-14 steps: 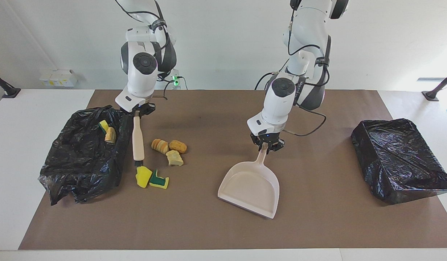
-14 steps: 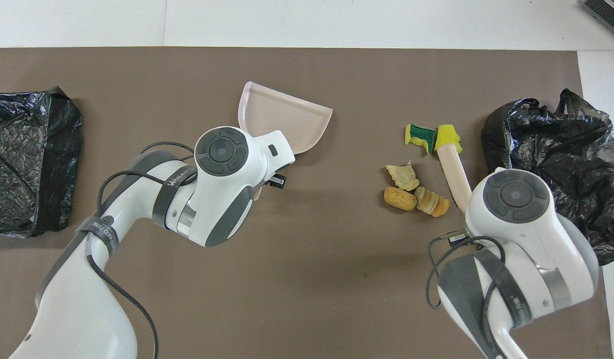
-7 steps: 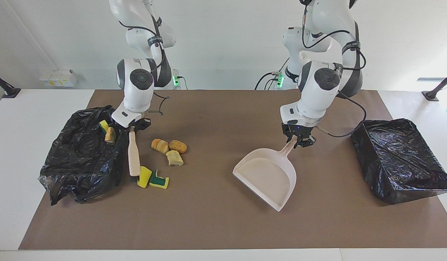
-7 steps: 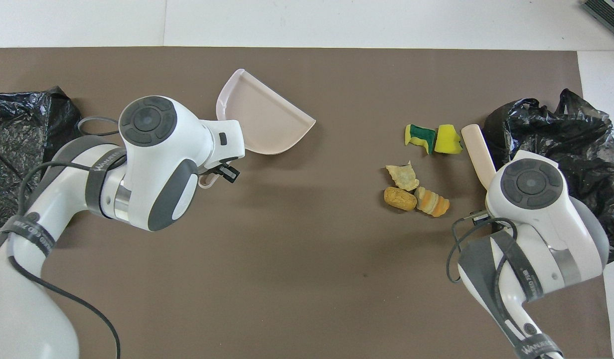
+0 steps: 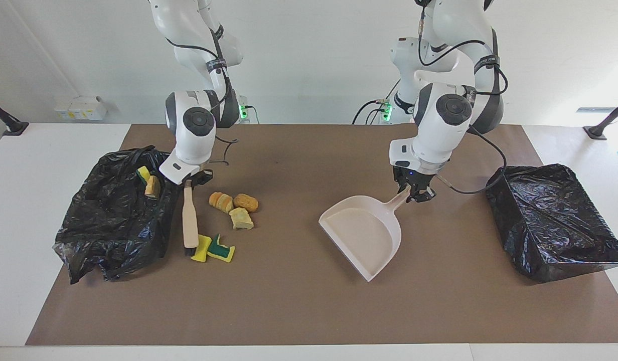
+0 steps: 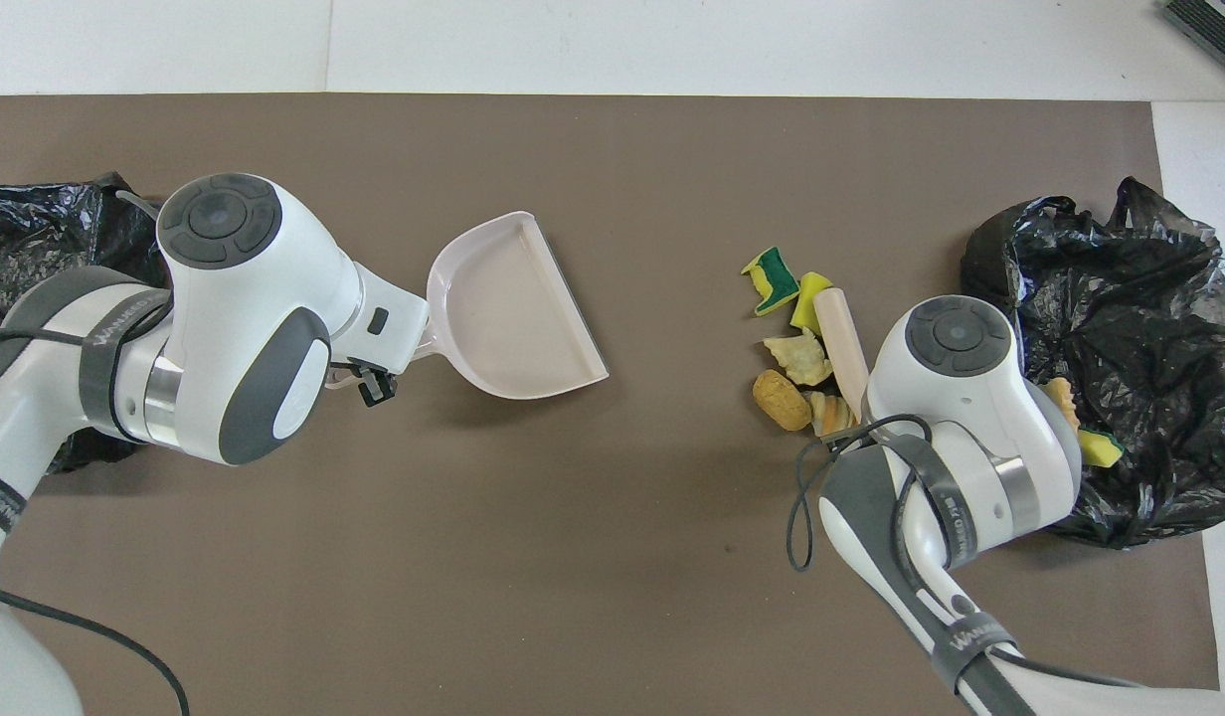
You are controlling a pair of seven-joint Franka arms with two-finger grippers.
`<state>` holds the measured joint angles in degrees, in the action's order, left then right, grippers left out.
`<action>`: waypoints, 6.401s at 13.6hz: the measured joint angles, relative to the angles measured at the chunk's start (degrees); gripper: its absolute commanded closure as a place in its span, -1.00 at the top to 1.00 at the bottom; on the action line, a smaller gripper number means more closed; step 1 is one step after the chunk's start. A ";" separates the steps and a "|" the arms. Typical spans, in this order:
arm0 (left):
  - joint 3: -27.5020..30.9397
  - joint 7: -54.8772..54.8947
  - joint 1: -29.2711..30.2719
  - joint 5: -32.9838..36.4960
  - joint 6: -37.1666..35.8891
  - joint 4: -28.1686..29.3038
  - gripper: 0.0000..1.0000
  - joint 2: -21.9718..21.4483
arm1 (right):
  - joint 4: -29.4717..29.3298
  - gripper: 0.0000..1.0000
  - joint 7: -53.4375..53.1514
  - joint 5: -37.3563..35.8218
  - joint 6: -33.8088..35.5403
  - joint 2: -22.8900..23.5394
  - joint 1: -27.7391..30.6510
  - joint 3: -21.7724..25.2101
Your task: Sweep and dump trash in bin
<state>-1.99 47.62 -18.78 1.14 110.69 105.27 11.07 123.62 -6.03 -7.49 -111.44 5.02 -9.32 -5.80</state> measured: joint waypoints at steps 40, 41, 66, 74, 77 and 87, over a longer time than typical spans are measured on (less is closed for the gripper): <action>-0.32 8.62 -8.75 3.80 13.60 12.83 -1.00 -2.73 | -7.37 -1.00 -17.57 41.62 -3.45 2.83 -16.78 0.05; -0.28 8.63 -8.74 3.80 14.22 13.33 -1.00 -2.97 | -8.82 -1.00 -17.57 40.82 -0.81 2.42 -16.40 0.45; 0.10 -5.15 -7.97 3.67 8.88 10.60 -1.00 -2.44 | -17.98 -1.00 2.43 4.73 2.66 14.13 -8.73 -0.12; -0.15 -9.35 -8.97 3.67 10.91 12.43 -1.00 -2.49 | -18.71 -1.00 -6.15 25.70 10.28 7.78 -15.04 0.22; -0.16 -9.16 -8.98 3.67 11.75 12.65 -1.00 -2.49 | -18.93 -1.00 -6.15 25.59 16.20 2.94 -12.30 0.54; 0.46 5.77 -7.10 7.33 11.93 12.45 -1.00 -2.97 | -8.75 -1.00 -0.15 11.55 18.66 -2.09 -5.92 0.79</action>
<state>-1.54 53.39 -25.88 8.47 122.62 117.72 8.10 114.87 -6.18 4.06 -92.78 2.93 -15.25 -5.01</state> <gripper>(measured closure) 0.683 0.736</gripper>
